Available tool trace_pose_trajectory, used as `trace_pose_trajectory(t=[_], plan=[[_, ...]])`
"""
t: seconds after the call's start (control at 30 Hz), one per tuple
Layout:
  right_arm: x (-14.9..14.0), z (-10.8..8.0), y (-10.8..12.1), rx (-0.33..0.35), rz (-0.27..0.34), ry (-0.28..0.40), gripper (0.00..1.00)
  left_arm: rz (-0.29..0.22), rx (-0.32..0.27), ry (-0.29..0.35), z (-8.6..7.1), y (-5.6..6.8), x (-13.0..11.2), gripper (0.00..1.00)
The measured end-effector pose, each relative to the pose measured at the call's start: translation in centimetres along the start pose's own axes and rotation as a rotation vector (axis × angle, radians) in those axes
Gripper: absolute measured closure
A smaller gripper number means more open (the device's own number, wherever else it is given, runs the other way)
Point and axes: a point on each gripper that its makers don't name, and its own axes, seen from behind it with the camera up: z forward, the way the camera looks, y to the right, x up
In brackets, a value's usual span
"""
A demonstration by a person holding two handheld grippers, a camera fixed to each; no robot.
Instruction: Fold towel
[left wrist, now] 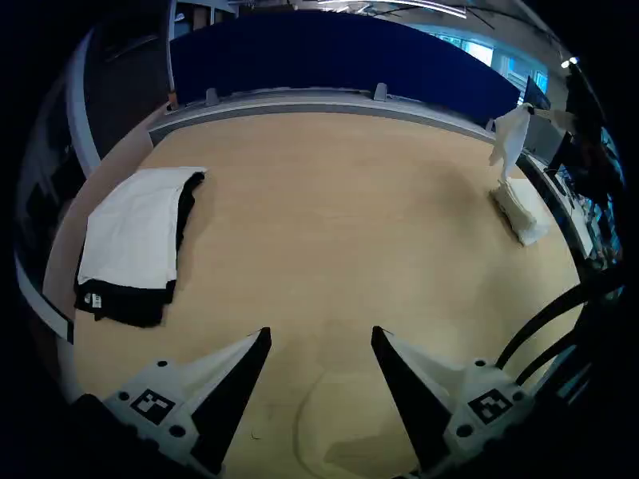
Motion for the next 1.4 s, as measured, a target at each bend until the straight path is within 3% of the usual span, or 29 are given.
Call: trace_pose_trajectory(t=[0.33,0.7,1.0,1.4], plan=[[-0.7,0.8,3.9,-0.041,-0.002,-0.023,0.98,0.01,0.001,-0.004,0.3,0.3,0.3,0.07],[-2.3,1.6,5.0,-0.047,0.027,-0.043,0.98,0.014,0.002,-0.007,0.4,0.6,0.4,0.07],[-4.6,-0.6,4.6,-0.052,0.054,-0.066,0.98,0.022,-0.001,-0.008,0.5,0.7,0.6,0.07],[-11.3,-5.2,5.3,-0.099,0.137,-0.132,0.98,0.038,-0.007,-0.006,0.4,1.2,0.8,0.07]])
